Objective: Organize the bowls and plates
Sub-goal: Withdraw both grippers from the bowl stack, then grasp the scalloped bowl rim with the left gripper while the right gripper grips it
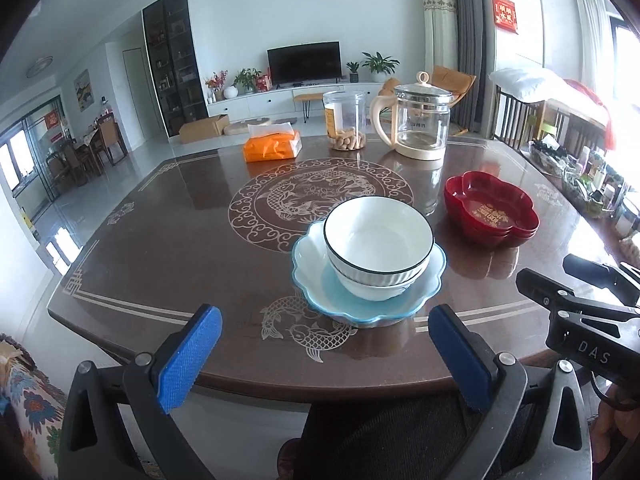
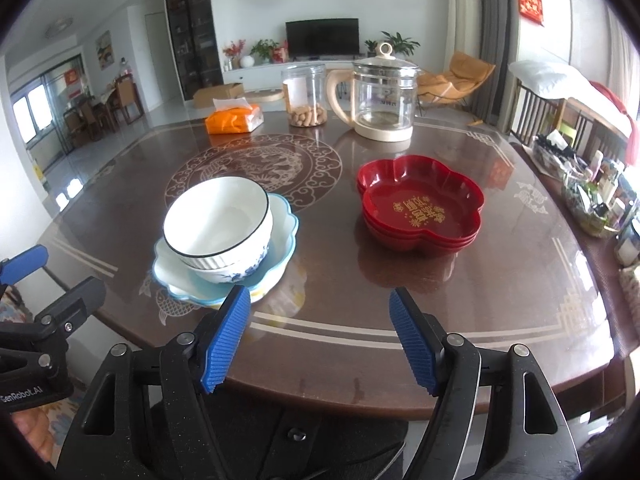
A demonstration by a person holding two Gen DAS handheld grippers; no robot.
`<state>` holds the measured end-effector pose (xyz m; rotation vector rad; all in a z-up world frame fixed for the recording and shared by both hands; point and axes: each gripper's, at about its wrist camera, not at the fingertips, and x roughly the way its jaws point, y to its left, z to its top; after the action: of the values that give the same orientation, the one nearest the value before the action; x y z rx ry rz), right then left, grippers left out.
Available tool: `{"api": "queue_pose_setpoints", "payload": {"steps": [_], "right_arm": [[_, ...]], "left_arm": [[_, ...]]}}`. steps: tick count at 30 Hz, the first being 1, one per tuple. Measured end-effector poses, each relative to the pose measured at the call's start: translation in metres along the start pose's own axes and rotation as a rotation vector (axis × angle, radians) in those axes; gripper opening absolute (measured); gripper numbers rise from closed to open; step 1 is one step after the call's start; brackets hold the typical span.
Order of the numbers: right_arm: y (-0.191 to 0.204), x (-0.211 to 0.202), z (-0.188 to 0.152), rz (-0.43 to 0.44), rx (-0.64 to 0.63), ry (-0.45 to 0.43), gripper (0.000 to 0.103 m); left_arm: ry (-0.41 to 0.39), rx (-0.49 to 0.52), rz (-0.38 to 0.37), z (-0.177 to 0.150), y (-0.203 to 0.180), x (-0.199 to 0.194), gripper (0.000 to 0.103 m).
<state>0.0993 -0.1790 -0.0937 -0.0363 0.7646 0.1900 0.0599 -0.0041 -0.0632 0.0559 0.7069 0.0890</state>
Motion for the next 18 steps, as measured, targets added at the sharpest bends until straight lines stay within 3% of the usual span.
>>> {"api": "queue_pose_setpoints", "payload": {"steps": [13,18], "right_arm": [[0.005,-0.005,-0.012,0.000,-0.002,-0.013,0.076],[0.009,0.003,-0.016,0.007,-0.019,0.011,0.076]], "left_arm": [[0.093,0.011,0.086,-0.012,0.008,0.021,0.102],[0.146,0.014,0.083,-0.019,0.010,0.038,0.102]]}}
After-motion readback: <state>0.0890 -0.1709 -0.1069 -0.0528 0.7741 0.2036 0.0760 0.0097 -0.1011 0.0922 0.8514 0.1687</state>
